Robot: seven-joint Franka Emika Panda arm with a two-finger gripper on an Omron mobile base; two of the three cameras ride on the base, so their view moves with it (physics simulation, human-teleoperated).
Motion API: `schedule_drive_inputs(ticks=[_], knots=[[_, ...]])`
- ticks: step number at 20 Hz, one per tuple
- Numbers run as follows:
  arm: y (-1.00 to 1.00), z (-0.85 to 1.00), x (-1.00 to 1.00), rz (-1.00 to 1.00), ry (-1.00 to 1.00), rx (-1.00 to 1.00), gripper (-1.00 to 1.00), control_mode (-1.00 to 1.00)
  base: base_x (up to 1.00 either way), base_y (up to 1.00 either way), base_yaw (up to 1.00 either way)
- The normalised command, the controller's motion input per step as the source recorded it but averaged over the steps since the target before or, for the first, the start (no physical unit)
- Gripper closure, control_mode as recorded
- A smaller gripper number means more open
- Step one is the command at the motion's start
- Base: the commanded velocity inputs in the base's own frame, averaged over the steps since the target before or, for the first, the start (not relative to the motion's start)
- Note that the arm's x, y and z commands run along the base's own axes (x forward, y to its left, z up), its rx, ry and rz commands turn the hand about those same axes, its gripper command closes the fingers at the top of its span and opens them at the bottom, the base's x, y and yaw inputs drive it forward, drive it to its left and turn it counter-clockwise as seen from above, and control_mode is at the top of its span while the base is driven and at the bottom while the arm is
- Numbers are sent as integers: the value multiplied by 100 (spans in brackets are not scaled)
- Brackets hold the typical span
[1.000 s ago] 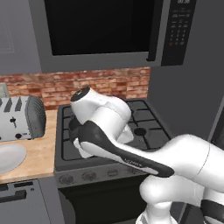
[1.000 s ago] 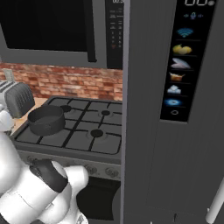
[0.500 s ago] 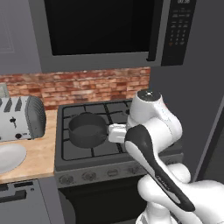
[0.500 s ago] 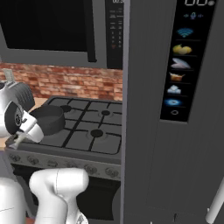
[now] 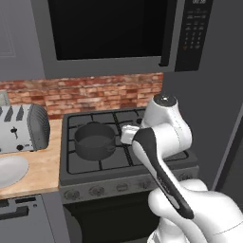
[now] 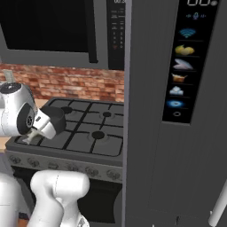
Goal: Retrieve the frozen meat and place it in the pot on a burner. Then turn the burner on.
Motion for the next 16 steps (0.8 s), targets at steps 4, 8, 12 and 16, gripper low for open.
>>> schedule_drive_inputs(ticks=[4, 8, 12, 16], knots=[[0, 0, 69, 1, 0, -3, 100, -100, 0, 0, 0], [0, 0, 67, 4, 0, 0, 100, -100, 0, 0, 0], [11, 0, 59, 10, -1, 0, 100, -100, 0, 0, 0], [26, 0, 56, 11, 0, 0, 100, -100, 0, 0, 0]])
